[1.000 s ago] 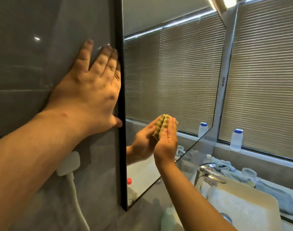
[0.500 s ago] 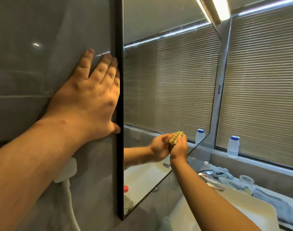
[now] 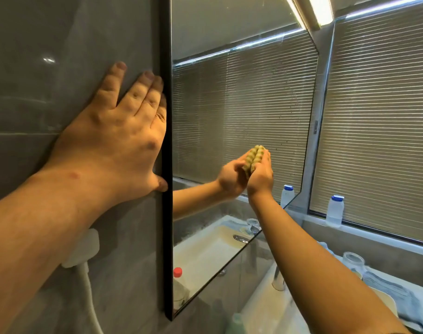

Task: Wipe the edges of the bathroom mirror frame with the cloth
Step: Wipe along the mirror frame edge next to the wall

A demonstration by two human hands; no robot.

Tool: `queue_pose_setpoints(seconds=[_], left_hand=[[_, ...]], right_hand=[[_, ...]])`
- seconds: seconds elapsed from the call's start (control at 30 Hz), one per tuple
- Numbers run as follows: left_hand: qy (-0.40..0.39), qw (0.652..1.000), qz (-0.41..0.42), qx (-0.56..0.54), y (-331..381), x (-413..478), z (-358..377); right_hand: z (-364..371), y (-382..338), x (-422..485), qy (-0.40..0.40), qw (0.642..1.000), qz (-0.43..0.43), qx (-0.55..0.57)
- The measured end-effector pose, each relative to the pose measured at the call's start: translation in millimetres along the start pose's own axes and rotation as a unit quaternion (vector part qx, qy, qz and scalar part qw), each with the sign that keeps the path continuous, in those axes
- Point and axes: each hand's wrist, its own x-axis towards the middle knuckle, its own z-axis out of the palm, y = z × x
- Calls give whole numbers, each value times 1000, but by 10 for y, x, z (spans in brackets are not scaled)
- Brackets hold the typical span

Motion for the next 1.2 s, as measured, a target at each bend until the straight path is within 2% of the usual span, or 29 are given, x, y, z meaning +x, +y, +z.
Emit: queue_pose_setpoints(seconds=[0.23,0.33,0.5,0.63,0.77,0.9,1.07,1.2], left_hand=[[0,1000,1,-6,-5,0,-9],[-9,1000,2,-6,-1,5,-25],[-16,1000,2,-2,-4,3,-15],[-17,1000,1,0,-3,5,-10],[-16,1000,3,-7,-3,7,-30],[-21,1000,4,1,-4,-1,-37],[-26,1000,3,3,-4,2,-41],[-24,1000,3,0,-5,4,-38]], right_hand=[[-338,750,58,27,979,182,86],[-415,978,-90,30,978,205,27],[-466,1028,-349,74,958,265,77],[-326,767,-244,69,956,259,116],[-128,312,-37,-11,986,148,82],[128,-365,-217,-54,997,-37,26],[337,-571,-780,-121,968,-218,8],[390,-578,-1242,-177,918,-353,-26]])
